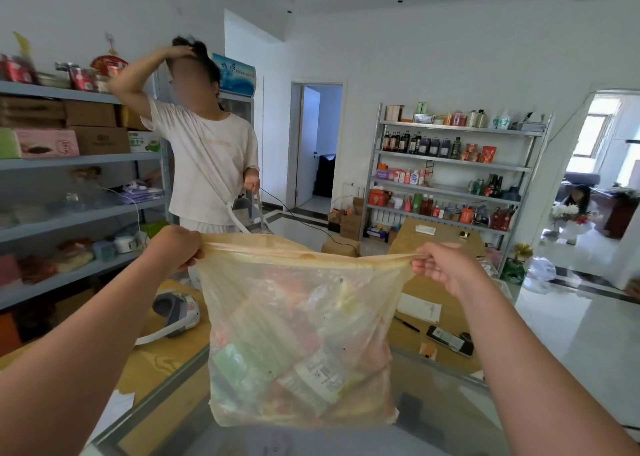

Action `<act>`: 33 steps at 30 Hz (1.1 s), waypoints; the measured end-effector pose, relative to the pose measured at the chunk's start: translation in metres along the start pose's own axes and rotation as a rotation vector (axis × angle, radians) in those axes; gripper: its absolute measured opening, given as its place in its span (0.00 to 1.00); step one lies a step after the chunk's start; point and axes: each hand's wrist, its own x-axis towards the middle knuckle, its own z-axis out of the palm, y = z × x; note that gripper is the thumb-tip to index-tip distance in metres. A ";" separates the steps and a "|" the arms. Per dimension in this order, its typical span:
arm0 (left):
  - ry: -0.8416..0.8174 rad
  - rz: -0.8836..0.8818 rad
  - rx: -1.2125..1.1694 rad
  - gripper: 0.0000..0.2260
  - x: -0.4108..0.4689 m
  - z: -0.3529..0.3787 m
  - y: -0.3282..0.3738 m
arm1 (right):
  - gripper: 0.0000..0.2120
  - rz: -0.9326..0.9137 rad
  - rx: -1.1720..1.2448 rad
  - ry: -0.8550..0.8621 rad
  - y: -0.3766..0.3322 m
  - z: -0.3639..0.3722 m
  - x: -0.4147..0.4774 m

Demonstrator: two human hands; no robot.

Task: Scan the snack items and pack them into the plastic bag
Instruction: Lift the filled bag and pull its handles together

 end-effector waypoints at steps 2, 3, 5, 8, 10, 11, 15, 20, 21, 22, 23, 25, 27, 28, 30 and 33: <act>0.000 0.003 0.009 0.12 0.000 0.000 0.001 | 0.06 -0.001 -0.071 0.025 0.003 -0.003 0.003; -0.005 -0.005 -0.005 0.13 0.001 0.001 0.000 | 0.06 0.001 -0.123 0.044 0.004 -0.004 0.004; 0.007 -0.003 -0.059 0.13 0.000 0.002 -0.002 | 0.06 -0.018 -0.331 0.090 0.008 -0.004 0.005; 0.069 0.104 -0.121 0.15 -0.005 0.010 -0.005 | 0.09 -0.195 -0.826 0.150 0.007 -0.003 0.004; 0.115 0.172 -0.119 0.17 -0.007 0.016 -0.006 | 0.09 -0.311 -0.918 0.115 -0.002 0.003 -0.003; 0.136 0.191 -0.126 0.17 -0.008 0.018 -0.007 | 0.08 -0.357 -0.932 0.075 -0.007 0.007 -0.005; 0.177 0.181 -0.198 0.16 -0.008 0.022 -0.006 | 0.06 -0.441 -0.998 0.004 -0.018 0.021 -0.010; 0.184 0.130 -0.295 0.16 -0.004 0.020 -0.010 | 0.04 -0.676 -0.871 -0.341 -0.018 0.046 -0.023; 0.184 0.128 -0.300 0.16 -0.004 0.021 -0.010 | 0.07 -0.617 -0.881 -0.462 -0.018 0.054 -0.030; 0.188 0.130 -0.299 0.15 -0.004 0.021 -0.009 | 0.10 -0.546 -0.923 -0.553 -0.017 0.061 -0.033; 0.198 0.138 -0.293 0.16 -0.005 0.022 -0.009 | 0.13 -0.486 -0.978 -0.615 -0.015 0.067 -0.035; 0.211 0.161 -0.285 0.16 -0.007 0.024 -0.008 | 0.18 -0.420 -1.042 -0.666 -0.010 0.074 -0.036; 0.208 0.168 -0.296 0.16 -0.008 0.024 -0.008 | 0.22 -0.419 -1.020 -0.654 -0.007 0.075 -0.035; 0.201 0.167 -0.307 0.15 -0.009 0.023 -0.009 | 0.22 -0.419 -0.992 -0.652 -0.006 0.074 -0.035; 0.200 0.161 -0.318 0.14 -0.010 0.021 -0.010 | 0.21 -0.370 -0.954 -0.690 -0.005 0.073 -0.035; 0.204 0.152 -0.333 0.14 -0.012 0.021 -0.009 | 0.30 -0.361 -1.021 -0.698 -0.003 0.075 -0.034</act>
